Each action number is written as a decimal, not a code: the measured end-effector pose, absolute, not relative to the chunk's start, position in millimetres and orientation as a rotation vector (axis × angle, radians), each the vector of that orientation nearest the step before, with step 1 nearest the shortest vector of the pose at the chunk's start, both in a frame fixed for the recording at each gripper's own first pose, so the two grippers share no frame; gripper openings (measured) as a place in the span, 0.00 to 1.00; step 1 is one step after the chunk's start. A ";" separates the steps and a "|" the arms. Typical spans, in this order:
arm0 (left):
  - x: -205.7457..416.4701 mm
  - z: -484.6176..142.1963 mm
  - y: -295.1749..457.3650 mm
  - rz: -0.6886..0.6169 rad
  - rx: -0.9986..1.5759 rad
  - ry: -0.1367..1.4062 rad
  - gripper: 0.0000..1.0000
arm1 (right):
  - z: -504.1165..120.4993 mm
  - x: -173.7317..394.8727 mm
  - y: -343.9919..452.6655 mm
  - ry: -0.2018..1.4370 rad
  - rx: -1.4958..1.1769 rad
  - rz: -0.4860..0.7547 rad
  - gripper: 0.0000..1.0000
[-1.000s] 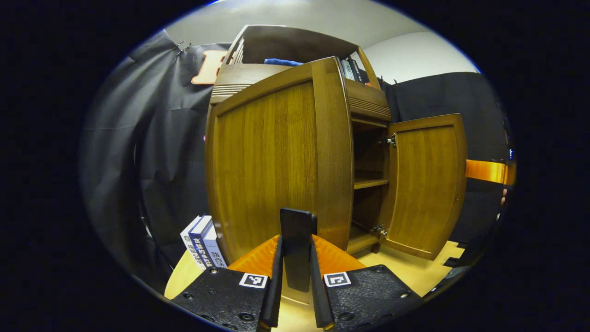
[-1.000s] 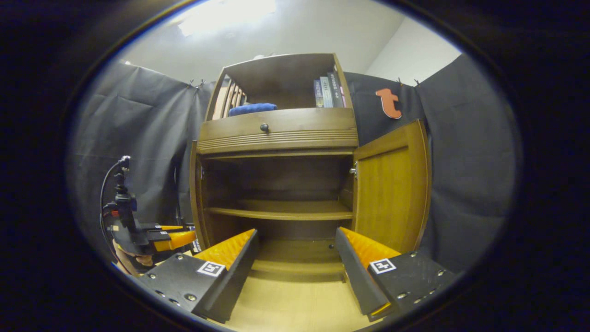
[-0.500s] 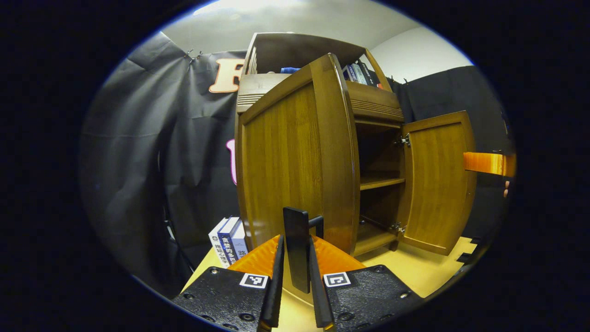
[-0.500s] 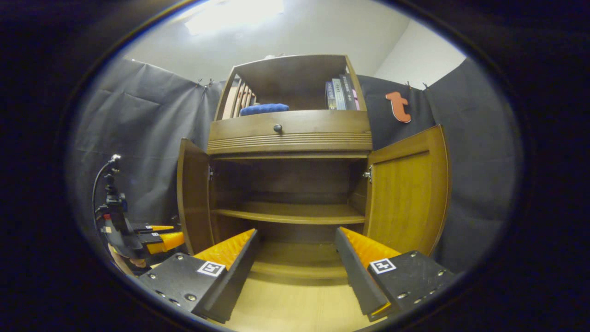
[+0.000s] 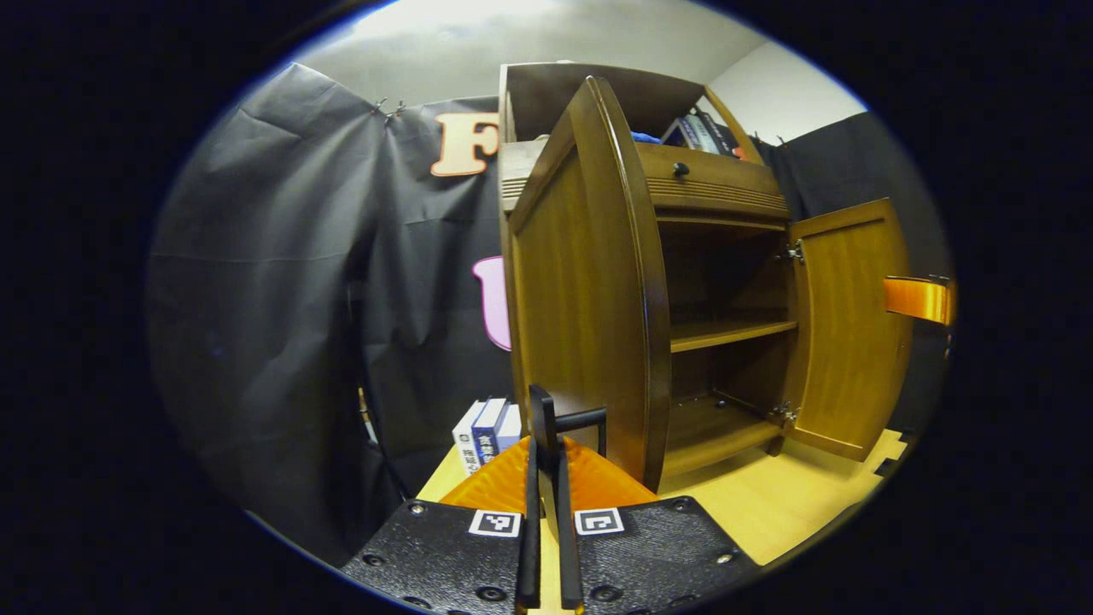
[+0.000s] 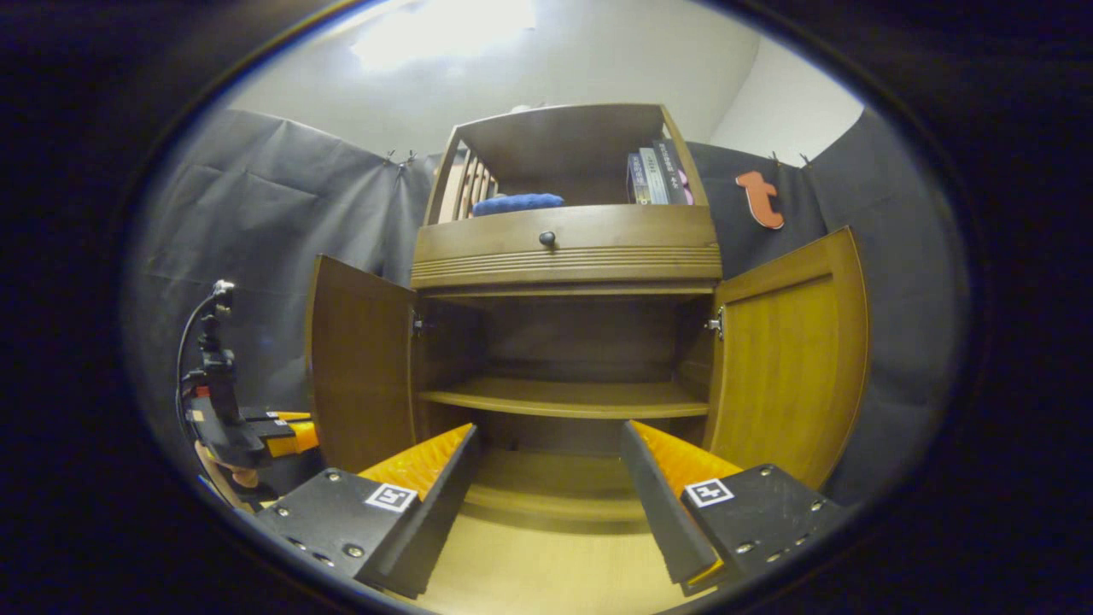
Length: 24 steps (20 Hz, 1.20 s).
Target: Open the right door of the double-door shoe cabinet with the right hand, and open the left door with the left hand.
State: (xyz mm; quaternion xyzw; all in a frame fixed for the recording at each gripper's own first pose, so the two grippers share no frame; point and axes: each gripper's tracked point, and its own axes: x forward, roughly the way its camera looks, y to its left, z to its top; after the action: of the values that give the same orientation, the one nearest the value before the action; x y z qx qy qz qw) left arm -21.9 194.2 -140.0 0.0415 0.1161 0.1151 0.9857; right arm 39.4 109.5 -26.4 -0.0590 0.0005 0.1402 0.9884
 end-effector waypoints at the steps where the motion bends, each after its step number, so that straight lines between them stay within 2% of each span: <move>1: -25.3 -139.0 202.2 0.243 0.093 0.232 0.07 | -28.3 39.8 109.5 0.000 -0.117 0.280 0.97; 5: -28.9 -138.9 218.6 0.226 0.120 0.220 0.03 | -34.0 44.7 114.3 0.010 -0.110 0.272 0.95; 6: -29.4 -139.3 222.2 0.214 0.119 0.223 0.03 | -35.4 45.2 116.7 0.013 -0.104 0.271 0.98; 7: -29.9 -138.9 224.9 0.200 0.122 0.229 0.03 | -35.6 45.9 119.7 0.013 -0.103 0.275 0.95; 14: -31.3 -137.5 249.7 0.102 0.070 0.225 0.05 | -36.4 50.6 122.0 0.009 -0.085 0.256 0.95; 15: -31.8 -138.4 253.6 0.090 0.054 0.228 0.04 | -35.5 52.0 122.4 0.009 -0.084 0.252 0.98; 16: -31.5 -137.6 255.6 0.072 0.042 0.225 0.04 | -35.0 52.7 122.7 0.010 -0.082 0.249 0.95; 17: -31.0 -137.7 257.9 0.060 0.041 0.225 0.03 | -35.2 53.1 123.4 0.009 -0.079 0.249 0.98; 19: -31.6 -137.4 259.9 0.033 0.039 0.218 0.03 | -33.4 52.5 125.0 0.006 -0.077 0.247 0.95; 24: -33.6 -137.2 260.7 0.022 0.031 0.202 0.04 | -34.4 56.7 124.7 0.014 -0.100 0.235 0.98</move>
State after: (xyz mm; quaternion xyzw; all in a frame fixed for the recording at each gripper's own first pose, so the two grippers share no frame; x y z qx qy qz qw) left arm -33.6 260.7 -137.2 0.0153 0.1006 0.0111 0.9948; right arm 56.7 124.7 -34.4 -0.0498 0.0070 0.1170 0.9919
